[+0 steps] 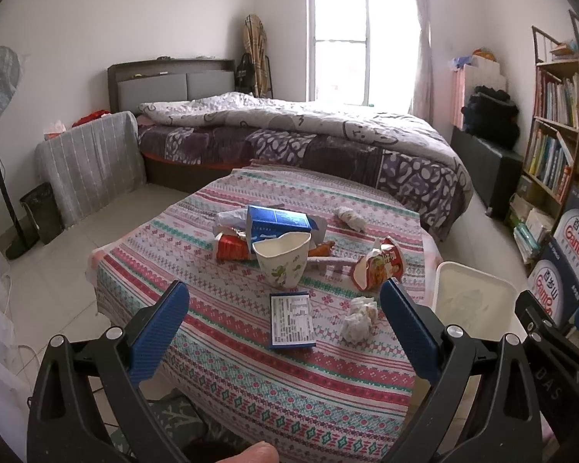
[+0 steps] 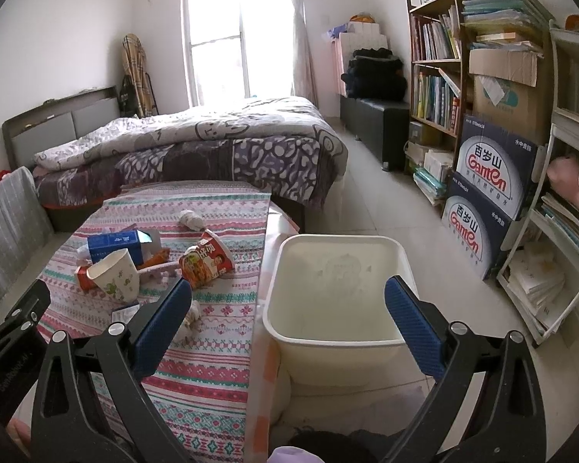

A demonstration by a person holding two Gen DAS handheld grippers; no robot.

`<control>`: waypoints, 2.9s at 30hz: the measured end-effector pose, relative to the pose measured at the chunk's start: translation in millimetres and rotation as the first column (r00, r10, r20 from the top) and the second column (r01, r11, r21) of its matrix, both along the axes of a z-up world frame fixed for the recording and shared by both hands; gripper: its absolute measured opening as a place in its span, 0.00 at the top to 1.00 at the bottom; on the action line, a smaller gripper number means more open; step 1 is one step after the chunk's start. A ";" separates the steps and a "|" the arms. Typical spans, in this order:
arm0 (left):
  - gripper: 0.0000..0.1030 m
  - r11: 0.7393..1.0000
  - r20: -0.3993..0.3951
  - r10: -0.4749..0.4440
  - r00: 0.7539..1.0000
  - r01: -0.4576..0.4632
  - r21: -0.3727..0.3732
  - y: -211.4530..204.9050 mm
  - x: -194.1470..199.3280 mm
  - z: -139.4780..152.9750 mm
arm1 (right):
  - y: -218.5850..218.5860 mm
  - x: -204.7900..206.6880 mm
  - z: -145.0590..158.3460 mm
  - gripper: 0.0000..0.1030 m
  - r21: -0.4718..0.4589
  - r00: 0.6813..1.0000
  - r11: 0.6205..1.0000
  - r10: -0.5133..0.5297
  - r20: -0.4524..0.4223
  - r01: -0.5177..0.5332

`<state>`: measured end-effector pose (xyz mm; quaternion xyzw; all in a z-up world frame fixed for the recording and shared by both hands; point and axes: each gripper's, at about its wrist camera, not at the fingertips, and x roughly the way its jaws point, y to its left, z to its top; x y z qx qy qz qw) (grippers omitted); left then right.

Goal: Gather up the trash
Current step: 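Reach the left tool to the small blue box and close on it, then carry the blue box with the left tool while the right tool grasps the tissue bundle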

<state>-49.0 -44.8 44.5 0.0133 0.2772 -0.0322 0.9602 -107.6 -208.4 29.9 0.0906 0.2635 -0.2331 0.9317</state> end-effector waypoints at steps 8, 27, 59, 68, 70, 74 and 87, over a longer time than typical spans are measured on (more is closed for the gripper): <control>0.07 0.995 -0.264 0.034 0.964 -0.056 -0.076 27.8 50.7 -40.9 | -21.8 25.3 -28.7 0.07 0.120 0.989 0.993 0.018 -0.144 0.000; 0.07 0.999 -0.619 0.053 0.784 -0.047 0.027 -7.5 175.9 -135.2 | -70.1 61.3 -96.7 0.07 0.352 0.934 0.930 0.032 -0.357 0.102; 0.46 0.985 -0.556 0.066 0.829 -0.145 -0.099 123.0 132.1 -122.7 | 58.0 204.3 -113.3 0.28 0.311 0.856 0.937 0.289 -0.429 -0.160; 0.46 0.985 -0.518 0.070 0.852 -0.140 -0.097 105.6 137.6 -115.3 | 54.9 200.2 -128.0 0.69 0.333 0.839 0.927 0.315 -0.444 -0.172; 0.46 0.986 -0.508 0.072 0.858 -0.140 -0.096 105.0 136.2 -112.6 | 52.5 195.9 -123.1 0.70 0.331 0.848 0.926 0.317 -0.425 -0.181; 0.46 0.987 -0.478 0.073 0.875 -0.133 -0.093 101.7 133.3 -103.5 | 50.2 189.9 -110.7 0.70 0.322 0.863 0.925 0.323 -0.388 -0.202; 0.46 0.994 -0.377 0.044 0.925 -0.077 -0.074 73.2 122.7 -68.7 | 22.3 166.7 -65.6 0.70 0.285 0.925 0.938 0.273 -0.263 -0.196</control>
